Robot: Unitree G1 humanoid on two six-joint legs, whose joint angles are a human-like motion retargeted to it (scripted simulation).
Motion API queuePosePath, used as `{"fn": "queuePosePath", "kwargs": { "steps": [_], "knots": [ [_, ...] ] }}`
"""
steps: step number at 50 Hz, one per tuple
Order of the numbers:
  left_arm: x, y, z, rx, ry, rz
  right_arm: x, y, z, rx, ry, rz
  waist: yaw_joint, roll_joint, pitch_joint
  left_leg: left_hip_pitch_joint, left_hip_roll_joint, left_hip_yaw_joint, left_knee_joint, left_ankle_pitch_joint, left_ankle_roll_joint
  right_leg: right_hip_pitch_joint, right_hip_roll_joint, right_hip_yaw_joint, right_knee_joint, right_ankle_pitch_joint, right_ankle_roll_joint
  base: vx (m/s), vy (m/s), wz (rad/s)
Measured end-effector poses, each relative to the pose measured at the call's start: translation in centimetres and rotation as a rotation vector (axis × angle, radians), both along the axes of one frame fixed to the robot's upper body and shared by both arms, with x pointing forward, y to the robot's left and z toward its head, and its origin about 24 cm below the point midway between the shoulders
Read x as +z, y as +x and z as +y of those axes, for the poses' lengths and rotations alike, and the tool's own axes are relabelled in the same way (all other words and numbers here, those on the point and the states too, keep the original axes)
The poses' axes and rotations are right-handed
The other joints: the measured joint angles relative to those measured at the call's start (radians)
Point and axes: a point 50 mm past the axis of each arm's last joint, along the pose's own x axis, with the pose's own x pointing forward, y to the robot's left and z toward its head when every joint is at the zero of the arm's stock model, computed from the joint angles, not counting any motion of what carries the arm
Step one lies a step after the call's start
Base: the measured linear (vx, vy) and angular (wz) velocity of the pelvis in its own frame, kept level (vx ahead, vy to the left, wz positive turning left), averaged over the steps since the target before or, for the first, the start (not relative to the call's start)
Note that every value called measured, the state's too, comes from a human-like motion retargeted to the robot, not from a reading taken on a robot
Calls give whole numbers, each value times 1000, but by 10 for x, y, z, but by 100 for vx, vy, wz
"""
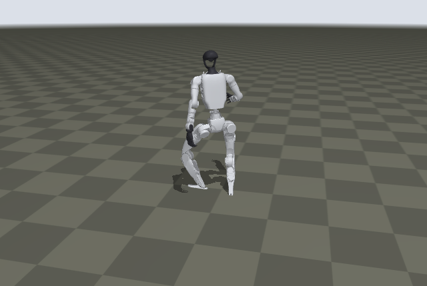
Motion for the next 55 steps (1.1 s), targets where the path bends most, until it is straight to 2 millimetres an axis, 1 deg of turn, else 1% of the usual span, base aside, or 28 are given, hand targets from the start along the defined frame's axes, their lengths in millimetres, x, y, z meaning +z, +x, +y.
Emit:
{"fn": "queuePosePath", "kwargs": {
  "steps": [2, 3, 5, 7, 8, 10, 12, 15, 17, 18, 20, 23, 27, 30, 33, 35, 38, 40, 42, 43, 45, 47, 48, 50, 52, 55],
  "knots": [
    [0, 3, 0, 18, -1, -21, -6, 0, 2, 8, 21, 23, 27, 49, 23, -52, 93, -27, 124, -49, -16, -62, -9, -4, 218, -84, 4, 3, 22, 50],
    [-1, 6, 0, 25, -4, -34, -10, 0, 2, 11, 28, 39, 39, 67, 28, -78, 122, -36, 172, -69, -22, -95, -21, -3, 315, -116, 5, 5, 23, 70],
    [-3, 21, -2, 28, -18, -86, -12, 3, -5, 7, 36, 67, 67, 72, -13, -182, 98, -38, 217, -94, -6, -224, -71, 17, 476, -164, 15, 9, 27, 107],
    [-3, 32, -1, 27, -25, -115, -23, 1, -12, -3, 44, 128, 59, 32, -95, -263, -28, -7, 188, -93, 25, -340, -167, 35, 574, -163, 27, 16, 31, 190],
    [-3, 36, -1, 25, -26, -125, -31, -3, -14, -8, 45, 168, 52, 14, -118, -276, -89, 2, 173, -92, 33, -366, -211, 44, 618, -156, 28, 19, 30, 220],
    [-3, 43, 0, 15, -26, -147, -49, -13, -20, -19, 45, 263, 34, -21, -142, -277, -214, 11, 135, -90, 45, -394, -306, 59, 708, -97, 23, 20, 29, 235],
    [-3, 55, 1, -12, -28, -173, -68, -25, -26, -34, 42, 367, 5, -64, -136, -245, -360, 8, 82, -86, 45, -404, -413, 99, 823, 29, 13, 20, 27, 263],
    [-2, 78, 1, -69, -27, -225, -96, -46, -35, -63, 39, 528, -49, -130, -90, -174, -590, -22, 7, -71, 45, -416, -510, 230, 981, 161, 40, 20, 23, 276],
    [0, 97, 2, -115, -11, -268, -112, -59, -39, -80, 41, 633, -83, -163, -47, -124, -724, -64, -38, -57, 45, -426, -518, 319, 1072, 211, 56, 21, 19, 249],
    [2, 107, 3, -138, 1, -291, -120, -65, -40, -87, 42, 682, -98, -172, -26, -102, -780, -90, -56, -50, 45, -436, -507, 358, 1110, 223, 66, 21, 16, 225],
    [5, 126, 4, -180, 23, -337, -134, -77, -41, -97, 46, 771, -126, -176, 8, -70, -864, -149, -72, -43, 45, -472, -463, 415, 1176, 215, 73, 23, 14, 205],
    [11, 151, 3, -229, 57, -401, -149, -92, -39, -105, 39, 877, -168, -153, 37, -40, -945, -242, -75, -42, 45, -578, -389, 456, 1220, 137, 63, 26, 12, 180],
    [18, 176, -3, -265, 90, -477, -165, -110, -34, -104, 31, 982, -213, -110, 37, -16, -1000, -361, -56, -58, 38, -772, -278, 468, 1159, 57, 47, 29, 7, 147],
    [22, 191, -8, -285, 107, -525, -174, -122, -29, -102, 32, 1033, -221, -75, 16, -9, -998, -438, -34, -65, 2, -912, -176, 441, 1034, 80, 62, 31, 2, 93],
    [25, 201, -13, -307, 107, -558, -180, -132, -25, -93, 34, 1068, -201, -44, -23, -1, -969, -487, -20, -67, -42, -1004, -78, 384, 872, 147, 111, 33, 1, 41],
    [25, 204, -16, -321, 100, -566, -184, -140, -22, -84, 38, 1089, -183, -29, -48, 11, -944, -502, -8, -68, -73, -1023, -37, 326, 788, 185, 141, 36, 2, 25],
    [22, 203, -23, -342, 70, -550, -189, -152, -18, -69, 44, 1123, -168, -8, -71, 52, -890, -473, 27, -75, -109, -972, -31, 222, 748, 170, 137, 39, 3, 37],
    [19, 199, -27, -353, 47, -529, -192, -159, -15, -59, 50, 1142, -157, 19, -71, 86, -839, -461, 81, -78, -145, -903, -18, 151, 737, 123, 102, 41, 4, 18],
    [16, 195, -30, -362, 25, -507, -193, -163, -14, -51, 51, 1156, -137, 75, -54, 117, -755, -468, 176, -53, -211, -816, 41, 88, 710, 63, 47, 42, 4, -14],
    [15, 193, -31, -370, 14, -496, -194, -164, -14, -48, 51, 1160, -128, 105, -46, 126, -711, -472, 231, -19, -252, -779, 78, 66, 696, 36, 20, 39, 5, -15],
    [13, 191, -35, -388, -3, -477, -193, -162, -15, -42, 50, 1160, -112, 152, -29, 115, -666, -492, 344, 139, -366, -720, 140, 42, 671, -4, -22, 32, 7, -6],
    [13, 191, -36, -392, -4, -471, -191, -156, -15, -33, 45, 1144, -103, 177, -22, 80, -620, -489, 444, 233, -417, -690, 173, 34, 661, -38, -55, 28, 8, 10],
    [13, 192, -35, -389, -2, -472, -189, -151, -16, -29, 41, 1130, -97, 185, -20, 59, -588, -483, 490, 258, -421, -680, 185, 32, 657, -51, -66, 26, 7, 10],
    [14, 194, -32, -376, 11, -475, -184, -139, -16, -15, 30, 1091, -84, 195, -17, 15, -515, -475, 570, 273, -405, -664, 208, 31, 647, -68, -78, 24, 4, 0],
    [16, 195, -27, -354, 31, -477, -177, -122, -15, 0, 14, 1036, -64, 196, -16, -26, -434, -477, 624, 234, -354, -651, 231, 42, 638, -75, -83, 21, 1, -20],
    [16, 191, -18, -308, 63, -470, -162, -95, -10, 31, -15, 930, -28, 186, -14, -80, -345, -504, 649, 125, -268, -628, 265, 73, 621, -79, -87, 17, 1, -48]
  ]
}}
